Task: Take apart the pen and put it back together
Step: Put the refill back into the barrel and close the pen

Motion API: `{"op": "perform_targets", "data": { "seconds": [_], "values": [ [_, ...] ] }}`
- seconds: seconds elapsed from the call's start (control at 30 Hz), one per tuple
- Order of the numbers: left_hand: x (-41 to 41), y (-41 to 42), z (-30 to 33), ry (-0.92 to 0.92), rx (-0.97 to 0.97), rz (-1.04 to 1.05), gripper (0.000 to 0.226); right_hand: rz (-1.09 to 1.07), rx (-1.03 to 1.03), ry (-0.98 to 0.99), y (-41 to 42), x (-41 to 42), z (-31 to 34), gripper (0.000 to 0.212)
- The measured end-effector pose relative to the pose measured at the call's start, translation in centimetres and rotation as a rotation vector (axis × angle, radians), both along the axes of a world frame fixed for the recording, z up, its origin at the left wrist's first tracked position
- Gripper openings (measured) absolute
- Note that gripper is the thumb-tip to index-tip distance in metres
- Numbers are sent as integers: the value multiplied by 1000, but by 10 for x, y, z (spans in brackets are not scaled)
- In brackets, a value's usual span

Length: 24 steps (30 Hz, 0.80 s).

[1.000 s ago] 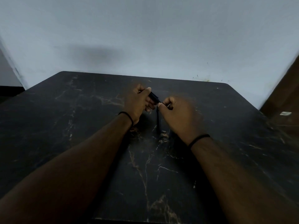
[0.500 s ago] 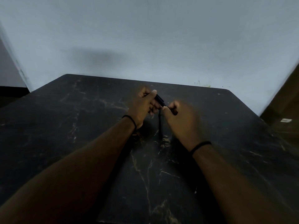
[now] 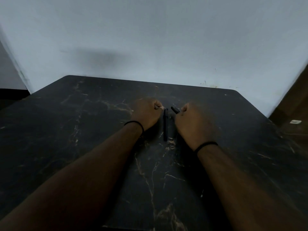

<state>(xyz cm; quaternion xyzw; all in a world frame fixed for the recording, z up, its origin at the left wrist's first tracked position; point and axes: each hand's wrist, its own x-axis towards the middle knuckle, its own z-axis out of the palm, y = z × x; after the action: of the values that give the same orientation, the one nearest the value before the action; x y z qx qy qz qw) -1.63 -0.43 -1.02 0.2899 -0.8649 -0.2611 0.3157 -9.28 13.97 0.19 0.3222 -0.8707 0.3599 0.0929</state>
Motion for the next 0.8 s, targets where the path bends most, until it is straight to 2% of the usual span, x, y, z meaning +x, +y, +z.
{"op": "perform_targets", "data": {
  "seconds": [0.1,0.3,0.5,0.6,0.8],
  "values": [
    [0,0,-1,-63,-65,-9,29,5,51,-27,-4,2,-5,8],
    [-1,6,1,-175,-102,-65,36,87,103,-8,-10,4,-10,18],
    [-1,6,1,-205,-111,-80,39,148,103,-22,-11,6,-12,15],
    [-1,5,1,-197,-83,-84,37,154,126,3,-12,5,-12,14],
    [-1,0,0,-179,-67,-89,17,192,86,26,-11,6,-11,15]
  ]
}}
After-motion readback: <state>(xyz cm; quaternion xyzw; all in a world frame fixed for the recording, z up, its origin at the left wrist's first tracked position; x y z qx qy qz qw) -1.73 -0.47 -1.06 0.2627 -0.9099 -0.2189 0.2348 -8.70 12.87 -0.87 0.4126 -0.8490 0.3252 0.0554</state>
